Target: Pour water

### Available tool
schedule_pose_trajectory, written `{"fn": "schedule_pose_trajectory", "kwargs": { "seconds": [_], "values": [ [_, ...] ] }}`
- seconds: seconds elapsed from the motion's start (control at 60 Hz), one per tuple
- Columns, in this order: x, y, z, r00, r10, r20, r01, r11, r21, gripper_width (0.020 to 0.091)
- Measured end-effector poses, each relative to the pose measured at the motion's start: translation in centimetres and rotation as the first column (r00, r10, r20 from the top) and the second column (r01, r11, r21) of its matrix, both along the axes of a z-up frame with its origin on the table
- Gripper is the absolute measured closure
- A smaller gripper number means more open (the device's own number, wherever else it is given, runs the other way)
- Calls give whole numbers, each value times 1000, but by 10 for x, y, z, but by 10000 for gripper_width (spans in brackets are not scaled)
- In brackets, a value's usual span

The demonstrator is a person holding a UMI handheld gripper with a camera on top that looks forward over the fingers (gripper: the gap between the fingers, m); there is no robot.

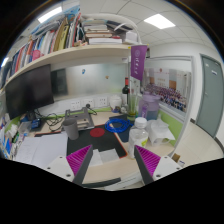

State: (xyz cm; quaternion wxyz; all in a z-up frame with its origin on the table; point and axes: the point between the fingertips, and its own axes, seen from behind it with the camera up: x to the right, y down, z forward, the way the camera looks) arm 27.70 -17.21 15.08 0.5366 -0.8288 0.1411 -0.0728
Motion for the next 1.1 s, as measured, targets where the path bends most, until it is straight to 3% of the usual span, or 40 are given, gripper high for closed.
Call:
{"fn": "schedule_pose_trajectory", "kwargs": {
  "seconds": [0.3,0.583,0.683,0.783,0.983,1.1],
  "values": [
    [92,32,-57,993,100,61,-102,994,26,251],
    [113,84,-87,970,229,83,-236,968,85,262],
    [116,97,-88,968,240,67,-247,962,120,377],
    [117,106,-90,965,253,67,-260,954,151,559],
    [121,108,-87,962,244,123,-263,949,172,638],
    [112,108,-87,938,285,198,-313,941,128,678]
  ]
}}
